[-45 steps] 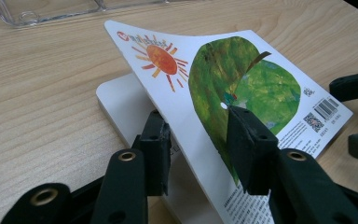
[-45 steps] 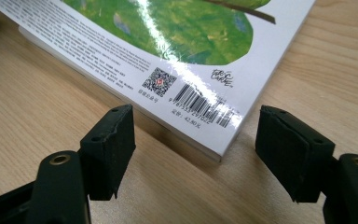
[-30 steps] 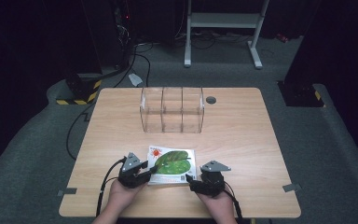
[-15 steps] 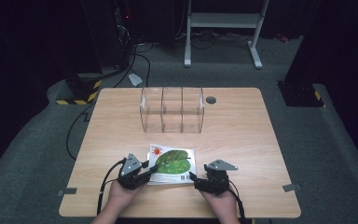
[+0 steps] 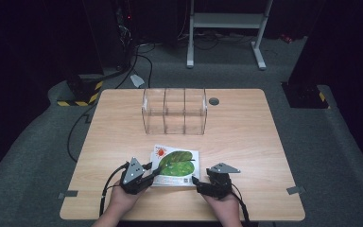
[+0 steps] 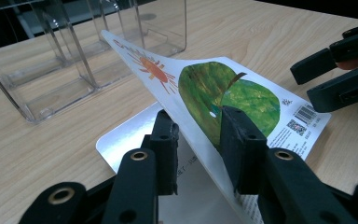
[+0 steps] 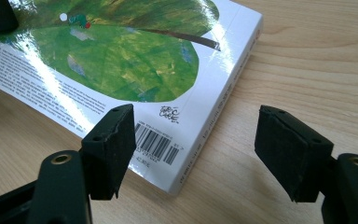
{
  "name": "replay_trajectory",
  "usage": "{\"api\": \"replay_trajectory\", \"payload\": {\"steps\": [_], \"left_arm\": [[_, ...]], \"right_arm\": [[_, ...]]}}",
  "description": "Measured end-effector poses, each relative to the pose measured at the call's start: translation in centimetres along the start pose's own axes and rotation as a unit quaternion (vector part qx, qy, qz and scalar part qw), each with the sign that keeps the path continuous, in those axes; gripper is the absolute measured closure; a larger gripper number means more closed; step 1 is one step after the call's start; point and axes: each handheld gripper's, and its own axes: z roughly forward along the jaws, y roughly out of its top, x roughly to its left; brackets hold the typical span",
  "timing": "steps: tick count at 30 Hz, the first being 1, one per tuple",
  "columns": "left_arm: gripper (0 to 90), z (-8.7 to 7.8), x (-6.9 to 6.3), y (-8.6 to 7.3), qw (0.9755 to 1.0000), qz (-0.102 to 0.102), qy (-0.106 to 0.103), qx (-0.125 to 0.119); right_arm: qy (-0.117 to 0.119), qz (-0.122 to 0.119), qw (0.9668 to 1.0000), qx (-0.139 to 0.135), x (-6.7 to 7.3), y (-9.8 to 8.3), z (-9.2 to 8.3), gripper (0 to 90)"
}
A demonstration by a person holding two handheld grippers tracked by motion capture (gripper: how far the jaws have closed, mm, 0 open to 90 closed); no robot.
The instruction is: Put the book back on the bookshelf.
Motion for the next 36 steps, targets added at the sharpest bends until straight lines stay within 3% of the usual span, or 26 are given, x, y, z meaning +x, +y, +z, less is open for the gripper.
{"api": "replay_trajectory", "payload": {"steps": [6, 8, 14, 24, 33, 36], "left_arm": [[67.3, -0.2, -0.2, 0.0, 1.0, 0.006, 0.001, -0.007], [67.4, -0.3, -0.4, 0.1, 0.9999, 0.01, 0.003, -0.01], [67.6, -0.7, -0.8, 0.1, 0.9994, 0.025, 0.006, -0.022], [68.3, -1.3, -1.6, -0.2, 0.9983, 0.046, 0.015, -0.032], [68.6, -1.3, -1.7, -0.4, 0.9982, 0.044, 0.018, -0.037], [68.6, -1.3, -1.8, -0.5, 0.998, 0.046, 0.019, -0.038]], "right_arm": [[0.0, -0.001, 1.0, 0.004, 0.0, 0.4, 0.6, 25.3], [0.009, 0.015, 0.9998, 0.009, -0.2, 0.6, 0.9, 23.4], [0.023, 0.014, 0.9996, 0.009, -0.3, 1.1, 1.4, 23.0], [0.049, 0.032, 0.9982, 0.014, -0.5, 1.9, 2.5, 18.7], [0.078, 0.059, 0.9948, 0.027, -1.1, 2.2, 3.4, 13.8], [0.083, 0.057, 0.9945, 0.031, -0.9, 2.3, 3.5, 13.6]]}}
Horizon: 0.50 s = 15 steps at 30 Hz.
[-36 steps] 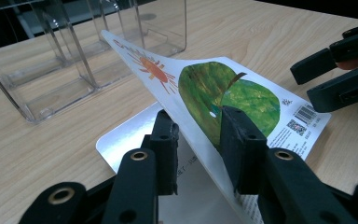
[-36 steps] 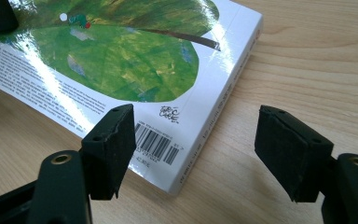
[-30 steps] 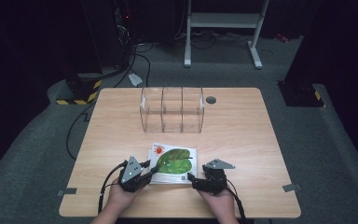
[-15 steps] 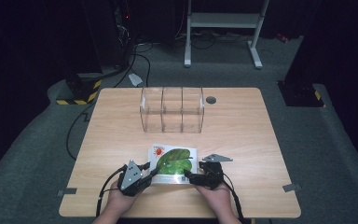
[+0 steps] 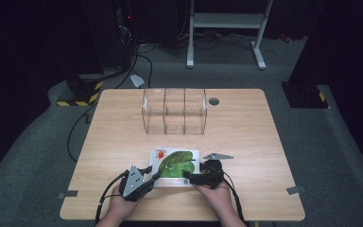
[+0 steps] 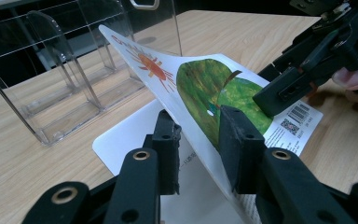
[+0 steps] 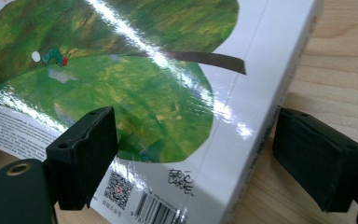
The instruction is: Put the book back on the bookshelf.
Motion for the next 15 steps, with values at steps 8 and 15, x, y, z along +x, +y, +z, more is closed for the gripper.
{"api": "replay_trajectory", "payload": {"steps": [8, 15], "left_arm": [[68.6, -0.02, -0.06, -0.2, 1.0, -0.004, 0.002, 0.0], [69.8, -0.25, 0.12, -0.22, 0.9999, -0.009, 0.001, 0.005]], "right_arm": [[0.013, 0.005, 0.9999, 0.007, 0.14, 0.17, 0.43, 14.0], [0.008, 0.002, 0.9999, -0.011, 0.28, 0.14, 0.05, 20.3]]}}
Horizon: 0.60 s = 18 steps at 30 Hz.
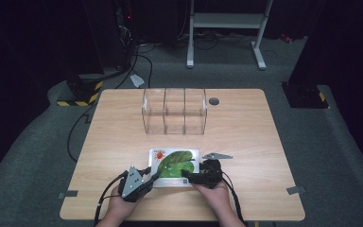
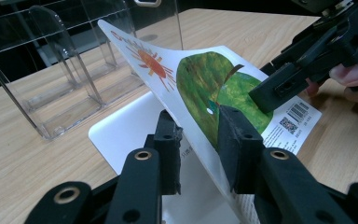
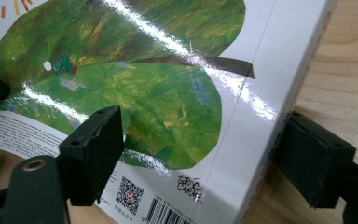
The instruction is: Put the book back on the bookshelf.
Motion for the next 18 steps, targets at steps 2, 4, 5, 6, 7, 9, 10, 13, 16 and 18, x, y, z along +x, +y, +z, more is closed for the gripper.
{"api": "replay_trajectory", "payload": {"steps": [2, 4, 5, 6, 7, 9, 10, 13, 16, 18], "left_arm": [[70.0, 0.04, 0.08, -0.01, 1.0, 0.0, -0.001, 0.003], [70.4, 0.13, 0.25, -0.02, 0.9999, -0.013, -0.005, 0.007], [70.6, 0.12, 0.36, 0.02, 0.9997, -0.021, -0.008, 0.009], [70.8, 0.1, 0.38, 0.07, 0.9997, -0.023, -0.009, 0.01], [71.1, 0.08, 0.36, 0.1, 0.9997, -0.022, -0.009, 0.01], [71.7, 0.06, 0.4, 0.13, 0.9995, -0.026, -0.013, 0.013], [71.8, 0.08, 0.43, 0.13, 0.9994, -0.029, -0.012, 0.012], [71.9, 0.19, 0.6, -0.01, 0.999, -0.041, -0.016, 0.014], [72.1, 0.31, 0.89, -0.2, 0.9985, -0.048, -0.021, 0.015], [72.1, 0.34, 0.99, -0.28, 0.9983, -0.051, -0.023, 0.016]], "right_arm": [[-0.005, -0.002, 1.0, -0.003, 0.12, -0.03, -0.08, 21.1], [-0.01, -0.004, 0.9999, -0.005, 0.19, -0.09, -0.14, 22.1], [-0.011, -0.003, 0.9999, -0.006, 0.23, -0.11, -0.17, 22.3], [-0.012, -0.001, 0.9999, -0.01, 0.29, -0.14, -0.22, 22.6], [-0.014, -0.003, 0.9998, -0.012, 0.34, -0.15, -0.28, 23.0], [-0.018, -0.008, 0.9996, -0.019, 0.45, -0.16, -0.4, 24.3], [-0.02, -0.012, 0.9995, -0.022, 0.47, -0.14, -0.46, 24.7], [-0.03, -0.018, 0.999, -0.027, 0.72, -0.2, -0.67, 25.8], [-0.038, -0.024, 0.9985, -0.032, 1.0, -0.34, -0.92, 27.8], [-0.039, -0.027, 0.9982, -0.036, 0.96, -0.39, -1.03, 28.8]]}}
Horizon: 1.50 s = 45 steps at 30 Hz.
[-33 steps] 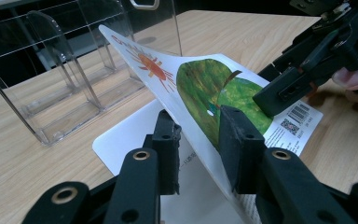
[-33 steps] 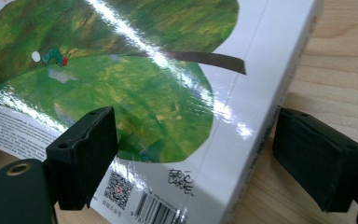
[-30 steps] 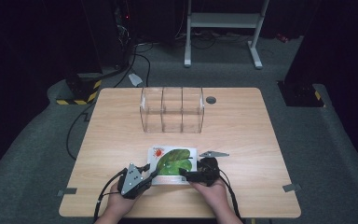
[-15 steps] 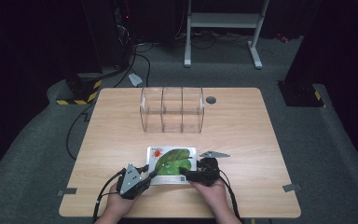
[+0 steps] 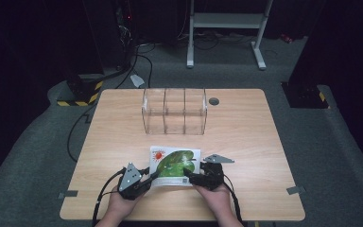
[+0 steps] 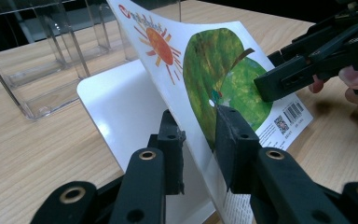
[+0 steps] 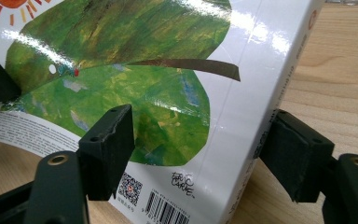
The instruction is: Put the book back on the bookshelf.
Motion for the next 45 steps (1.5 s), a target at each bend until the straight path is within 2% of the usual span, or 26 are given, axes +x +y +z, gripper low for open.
{"api": "replay_trajectory", "payload": {"steps": [4, 9, 12, 16, 22, 27, 38, 45], "left_arm": [[72.3, -0.1, 0.1, 0.1, 1.0, -0.007, 0.005, 0.0], [72.7, -0.1, 0.1, 0.3, 0.9999, -0.01, 0.007, 0.001], [73.0, 0.0, 0.0, 0.3, 0.9999, -0.01, 0.006, 0.005], [73.8, 0.3, -0.3, 0.2, 0.9997, 0.005, 0.01, 0.02], [74.6, 0.9, -0.2, 0.1, 0.9996, -0.004, 0.012, 0.026], [74.4, 1.2, -0.2, -0.1, 0.9995, -0.008, 0.007, 0.03], [73.2, 1.5, -0.1, -0.5, 0.9993, 0.0, 0.005, 0.038], [69.6, 1.8, 0.1, -1.0, 0.9984, 0.003, 0.008, 0.055]], "right_arm": [[-0.002, 0.003, 0.9999, -0.01, 0.3, 0.0, -0.3, 30.6], [-0.009, -0.014, 0.9996, -0.025, 0.7, 0.0, -0.9, 31.2], [-0.013, -0.013, 0.9995, -0.027, 0.7, 0.0, -1.2, 31.1], [-0.022, -0.025, 0.9985, -0.042, 0.7, 0.2, -1.8, 31.3], [-0.03, -0.034, 0.9972, -0.06, 0.4, 0.2, -2.5, 33.0], [-0.034, -0.038, 0.9967, -0.063, 0.5, 0.1, -2.7, 33.2], [-0.037, -0.046, 0.996, -0.067, 0.8, -0.2, -3.0, 33.3], [-0.036, -0.057, 0.9953, -0.07, 1.0, -0.4, -3.2, 33.7]]}}
